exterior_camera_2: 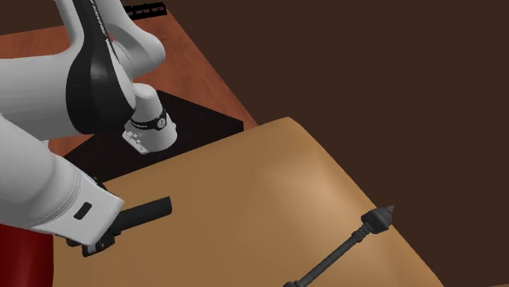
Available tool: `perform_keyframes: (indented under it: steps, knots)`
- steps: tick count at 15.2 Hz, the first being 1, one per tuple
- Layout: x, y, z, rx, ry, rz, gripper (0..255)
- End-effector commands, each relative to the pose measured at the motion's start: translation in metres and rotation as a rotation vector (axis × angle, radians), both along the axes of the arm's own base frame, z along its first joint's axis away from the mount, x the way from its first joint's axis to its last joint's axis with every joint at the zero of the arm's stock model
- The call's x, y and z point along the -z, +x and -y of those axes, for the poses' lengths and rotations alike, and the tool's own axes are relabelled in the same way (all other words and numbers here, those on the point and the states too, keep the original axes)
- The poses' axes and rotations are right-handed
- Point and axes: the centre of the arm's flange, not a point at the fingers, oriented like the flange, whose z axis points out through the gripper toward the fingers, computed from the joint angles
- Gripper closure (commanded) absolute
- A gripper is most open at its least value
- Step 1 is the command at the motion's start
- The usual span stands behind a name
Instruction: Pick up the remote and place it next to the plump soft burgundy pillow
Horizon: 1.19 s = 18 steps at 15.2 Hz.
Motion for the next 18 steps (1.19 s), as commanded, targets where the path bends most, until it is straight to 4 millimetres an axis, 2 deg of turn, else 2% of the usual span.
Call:
perform_keyframes:
  steps: [1,4,12,13,18]
  knots:
    - [0.010,-0.001,0.001,0.000,0.000,0.001,255]
    - [0.028,-0.001,0.001,0.000,0.000,0.001,255]
    - [0.028,-0.001,0.001,0.000,0.000,0.001,255]
    - [0.028,-0.001,0.001,0.000,0.000,0.001,0]
    - [0.028,-0.001,0.001,0.000,0.000,0.001,0]
